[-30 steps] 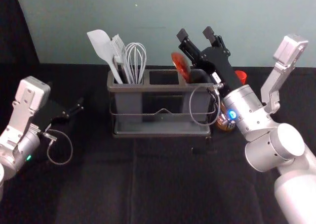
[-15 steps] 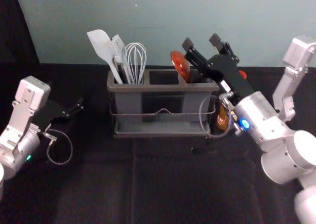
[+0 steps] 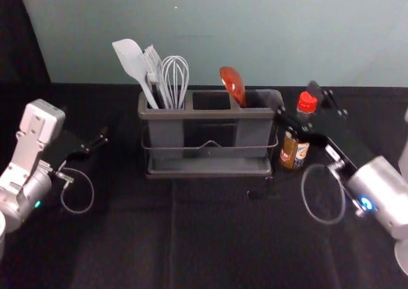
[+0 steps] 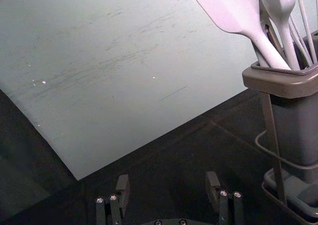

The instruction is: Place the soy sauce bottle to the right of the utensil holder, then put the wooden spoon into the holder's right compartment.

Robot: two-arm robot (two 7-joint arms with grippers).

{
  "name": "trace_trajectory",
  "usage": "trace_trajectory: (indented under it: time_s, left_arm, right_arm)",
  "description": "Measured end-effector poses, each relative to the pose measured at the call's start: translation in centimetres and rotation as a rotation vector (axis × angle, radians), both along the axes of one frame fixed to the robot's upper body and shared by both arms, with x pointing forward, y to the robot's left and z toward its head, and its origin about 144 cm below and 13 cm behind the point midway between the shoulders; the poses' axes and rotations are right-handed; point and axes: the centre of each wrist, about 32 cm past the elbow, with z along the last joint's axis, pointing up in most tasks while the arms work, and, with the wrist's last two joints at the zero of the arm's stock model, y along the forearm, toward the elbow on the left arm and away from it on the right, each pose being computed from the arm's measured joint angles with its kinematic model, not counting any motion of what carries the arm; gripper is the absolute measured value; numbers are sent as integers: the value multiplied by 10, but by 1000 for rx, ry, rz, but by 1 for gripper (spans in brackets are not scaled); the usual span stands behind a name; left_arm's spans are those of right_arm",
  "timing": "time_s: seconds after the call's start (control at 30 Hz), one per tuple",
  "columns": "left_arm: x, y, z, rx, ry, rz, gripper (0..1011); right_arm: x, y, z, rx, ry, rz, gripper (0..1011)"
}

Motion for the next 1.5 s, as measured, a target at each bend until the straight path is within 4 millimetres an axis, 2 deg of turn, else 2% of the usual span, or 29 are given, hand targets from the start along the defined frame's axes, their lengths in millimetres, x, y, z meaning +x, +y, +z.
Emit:
trace_trajectory:
  time_s: [0.3,0.47,0.7,1.07,1.13,1.37,1.5]
  left_arm:
    - [0,0,0,0,0,0,1005]
    - [0,0,0,0,0,0,1005]
    - [0,0,0,0,0,0,1005]
    - [0,0,0,0,0,0,1005]
    - [0,0,0,0,0,0,1005]
    - [0,0,0,0,0,0,1005]
    - [0,0,0,0,0,0,1005]
  right_arm:
    - [-31,-27,-21,-85,23,-54,1002]
    - [-39,-39,-33,-119,54,-93,1002]
    - [-39,-50,-45,-170,83,-166,1002]
    - [-15,-72,-54,-221,76,-323,1002]
    - [-1,-76,-55,-247,62,-362,1002]
    - [33,-74,-60,-336,32,-398,1002]
    - [44,-69,-63,-373,26,-401,1002]
